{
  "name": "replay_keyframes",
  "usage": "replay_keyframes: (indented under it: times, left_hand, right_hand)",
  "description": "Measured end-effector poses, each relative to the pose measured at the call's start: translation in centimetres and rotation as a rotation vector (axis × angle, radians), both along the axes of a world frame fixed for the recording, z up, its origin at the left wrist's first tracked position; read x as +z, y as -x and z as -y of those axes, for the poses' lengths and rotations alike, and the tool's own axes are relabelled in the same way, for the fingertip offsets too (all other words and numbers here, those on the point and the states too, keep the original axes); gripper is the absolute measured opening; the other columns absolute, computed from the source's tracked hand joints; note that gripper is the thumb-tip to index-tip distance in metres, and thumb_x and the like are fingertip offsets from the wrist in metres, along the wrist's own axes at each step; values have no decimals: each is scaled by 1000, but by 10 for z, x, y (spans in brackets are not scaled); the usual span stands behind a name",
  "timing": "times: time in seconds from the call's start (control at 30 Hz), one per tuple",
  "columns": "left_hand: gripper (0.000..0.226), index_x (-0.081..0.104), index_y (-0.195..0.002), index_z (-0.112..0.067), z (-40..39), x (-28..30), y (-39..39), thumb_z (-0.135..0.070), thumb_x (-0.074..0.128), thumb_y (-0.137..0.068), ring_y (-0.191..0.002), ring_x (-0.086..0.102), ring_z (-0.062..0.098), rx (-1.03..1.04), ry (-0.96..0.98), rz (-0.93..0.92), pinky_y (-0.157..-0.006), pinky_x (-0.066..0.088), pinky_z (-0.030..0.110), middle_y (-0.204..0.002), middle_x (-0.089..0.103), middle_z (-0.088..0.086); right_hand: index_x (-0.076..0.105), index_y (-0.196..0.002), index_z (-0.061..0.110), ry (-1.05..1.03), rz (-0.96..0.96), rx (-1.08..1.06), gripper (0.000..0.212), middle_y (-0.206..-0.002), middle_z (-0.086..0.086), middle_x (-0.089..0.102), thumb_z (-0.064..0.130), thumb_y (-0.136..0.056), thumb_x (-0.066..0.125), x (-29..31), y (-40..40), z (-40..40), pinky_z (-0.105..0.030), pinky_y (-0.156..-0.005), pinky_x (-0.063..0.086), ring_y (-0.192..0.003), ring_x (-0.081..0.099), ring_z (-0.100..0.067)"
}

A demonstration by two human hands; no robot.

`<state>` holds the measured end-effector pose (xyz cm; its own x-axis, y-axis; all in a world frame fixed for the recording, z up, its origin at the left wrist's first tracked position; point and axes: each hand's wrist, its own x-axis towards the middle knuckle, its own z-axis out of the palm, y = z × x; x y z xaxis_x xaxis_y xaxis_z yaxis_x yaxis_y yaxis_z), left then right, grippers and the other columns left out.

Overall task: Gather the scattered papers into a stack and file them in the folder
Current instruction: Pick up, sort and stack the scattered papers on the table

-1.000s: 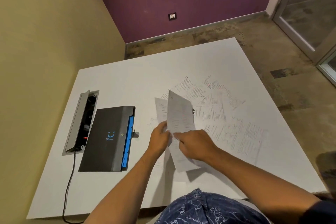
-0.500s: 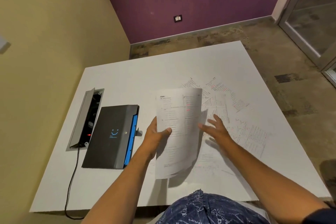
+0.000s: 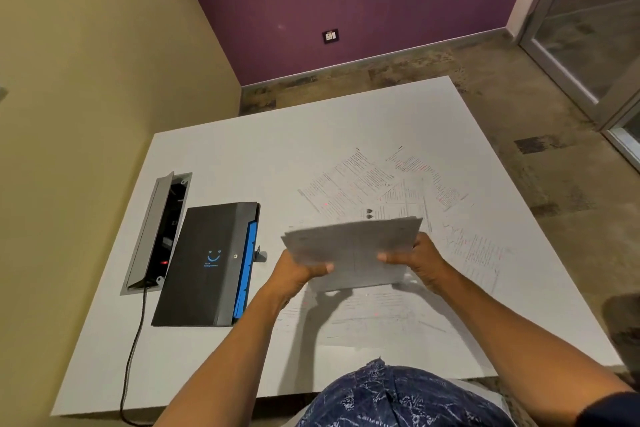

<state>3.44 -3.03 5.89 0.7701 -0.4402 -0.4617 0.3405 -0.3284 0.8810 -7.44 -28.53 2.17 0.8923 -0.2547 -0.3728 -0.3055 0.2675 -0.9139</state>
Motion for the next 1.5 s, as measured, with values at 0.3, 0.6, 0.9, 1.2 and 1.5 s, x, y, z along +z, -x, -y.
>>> replay_keyframes:
  times: [0.3,0.6,0.9,1.2,1.5]
  left_hand:
    - [18,75,-105,-14,10,-17,1,-21,79,-89,-99,72,28,60,-182,100,-83,61,40,-102,76,7]
    - [27,72,-117,-10,8,-18,5,-20,75,-92,-97,72,24,115,-175,53,-73,60,29,-106,76,4]
    - [21,71,-113,-13,12,-13,5,-21,73,-94,-93,71,20,128,-197,43,-66,56,23,-104,75,2]
    - [22,71,-114,-12,16,-14,1,-21,73,-94,-92,71,20,138,-189,34,-67,56,24,-104,75,1]
    - [19,70,-111,-15,15,-18,-1,-22,73,-94,-97,71,26,150,-177,24,-69,56,29,-109,75,4]
  right_hand:
    - [77,-102,19,419,-283,-144,41,-102,-4,77,-11,-78,61,-44,4,46,-38,-78,59,-94,73,-24]
    - [40,-149,16,940,-839,232,92,-152,-10,43,25,-69,85,-63,23,139,-42,-98,52,-131,53,-35]
    - [-10,-161,20,1109,-914,386,145,-167,-14,4,40,-65,95,-56,20,142,-50,-103,48,-142,42,-41]
    - [37,-139,17,1252,-925,387,108,-135,-9,51,57,-56,94,-45,16,142,-40,-91,50,-121,59,-30]
    - [60,-122,23,1284,-867,182,52,-117,-4,69,43,-79,80,-41,32,147,-40,-96,40,-114,61,-29]
